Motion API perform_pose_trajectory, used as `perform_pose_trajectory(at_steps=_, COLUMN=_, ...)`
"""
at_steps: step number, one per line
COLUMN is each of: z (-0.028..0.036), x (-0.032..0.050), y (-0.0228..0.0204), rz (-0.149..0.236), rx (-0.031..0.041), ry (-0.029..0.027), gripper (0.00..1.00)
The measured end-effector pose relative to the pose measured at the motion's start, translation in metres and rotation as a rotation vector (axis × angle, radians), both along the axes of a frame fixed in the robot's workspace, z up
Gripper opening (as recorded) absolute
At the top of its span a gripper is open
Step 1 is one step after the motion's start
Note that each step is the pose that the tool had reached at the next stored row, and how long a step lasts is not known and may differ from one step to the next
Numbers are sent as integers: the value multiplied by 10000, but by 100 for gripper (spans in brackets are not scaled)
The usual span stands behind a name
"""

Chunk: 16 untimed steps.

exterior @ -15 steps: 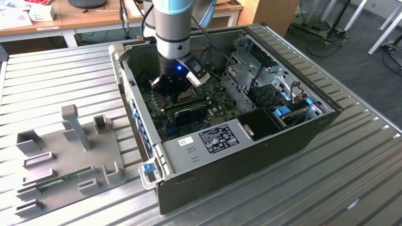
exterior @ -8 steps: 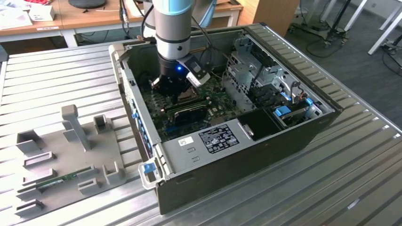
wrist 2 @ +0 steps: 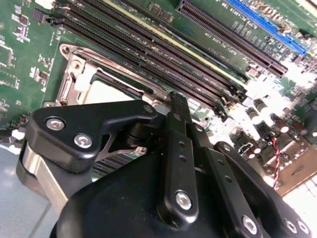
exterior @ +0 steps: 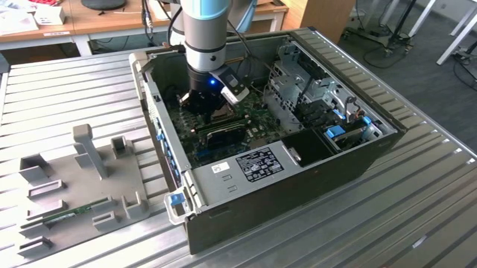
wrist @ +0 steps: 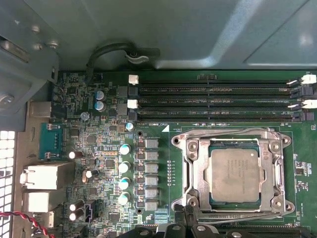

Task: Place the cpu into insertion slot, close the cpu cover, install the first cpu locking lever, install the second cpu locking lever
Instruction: 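Install the second cpu locking lever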

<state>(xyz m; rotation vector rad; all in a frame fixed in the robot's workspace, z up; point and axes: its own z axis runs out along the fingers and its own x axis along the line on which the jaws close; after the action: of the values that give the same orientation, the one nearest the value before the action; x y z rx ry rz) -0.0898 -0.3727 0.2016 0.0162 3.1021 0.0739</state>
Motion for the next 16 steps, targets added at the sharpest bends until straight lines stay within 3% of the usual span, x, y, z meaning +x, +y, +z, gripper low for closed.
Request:
perform_pose_trajectory(at_steps=7, z=-13, x=-2, y=-5, rz=1, rx=19, ry=1, gripper=10)
perform_pose_trajectory(at_steps=16, z=-21, x=-4, y=-6, rz=1, rx=99, ry=-1, gripper=10)
